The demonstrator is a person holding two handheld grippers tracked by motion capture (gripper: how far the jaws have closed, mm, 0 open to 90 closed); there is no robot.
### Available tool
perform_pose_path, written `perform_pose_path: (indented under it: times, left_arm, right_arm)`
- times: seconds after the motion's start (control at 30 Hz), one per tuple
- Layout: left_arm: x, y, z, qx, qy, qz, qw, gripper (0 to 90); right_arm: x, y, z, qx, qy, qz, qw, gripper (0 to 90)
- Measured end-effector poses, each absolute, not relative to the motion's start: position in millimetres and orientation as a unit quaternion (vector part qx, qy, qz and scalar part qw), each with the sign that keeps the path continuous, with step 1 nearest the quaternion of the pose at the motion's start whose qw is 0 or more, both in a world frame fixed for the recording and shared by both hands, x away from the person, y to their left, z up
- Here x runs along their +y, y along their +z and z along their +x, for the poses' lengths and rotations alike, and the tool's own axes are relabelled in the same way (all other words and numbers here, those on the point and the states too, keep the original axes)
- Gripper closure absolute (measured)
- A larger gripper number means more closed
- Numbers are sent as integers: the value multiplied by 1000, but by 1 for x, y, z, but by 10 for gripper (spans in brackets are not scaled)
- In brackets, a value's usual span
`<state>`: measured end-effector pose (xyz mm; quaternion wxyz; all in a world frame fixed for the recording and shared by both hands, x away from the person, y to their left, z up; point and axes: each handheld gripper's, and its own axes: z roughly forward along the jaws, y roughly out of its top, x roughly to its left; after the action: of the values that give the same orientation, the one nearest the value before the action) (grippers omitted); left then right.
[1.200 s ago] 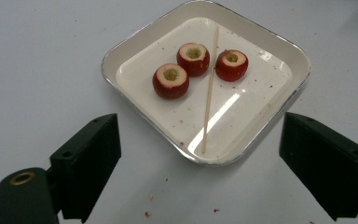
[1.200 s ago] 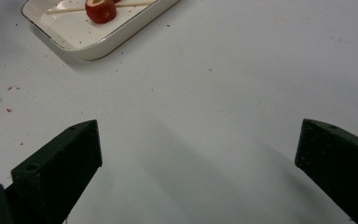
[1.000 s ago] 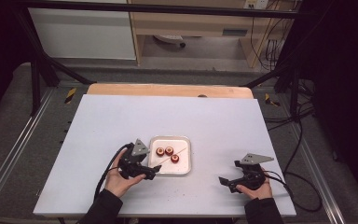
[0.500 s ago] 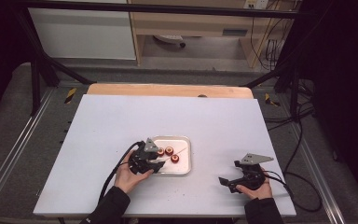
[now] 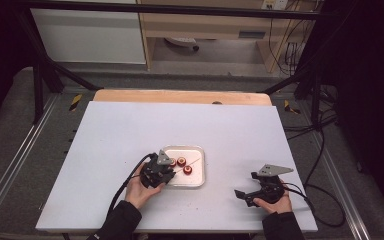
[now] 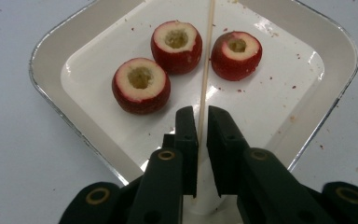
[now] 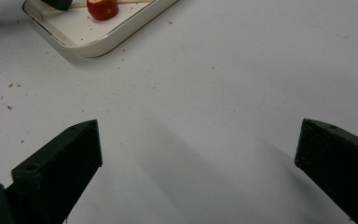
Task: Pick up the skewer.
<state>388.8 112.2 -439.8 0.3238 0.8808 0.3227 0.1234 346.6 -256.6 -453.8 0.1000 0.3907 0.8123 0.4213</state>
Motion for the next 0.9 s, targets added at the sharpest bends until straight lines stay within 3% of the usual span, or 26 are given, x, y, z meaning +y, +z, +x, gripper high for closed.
perform_pose_path:
  times: [0.2, 0.9]
  left_arm:
    - [111, -440, 387, 321, 128, 881, 324, 876]
    - [121, -429, 382, 321, 125, 864, 368, 887]
  right_arm:
    - [-256, -454, 347, 813, 422, 390, 100, 11]
    - [-256, -453, 346, 815, 420, 385, 107, 12]
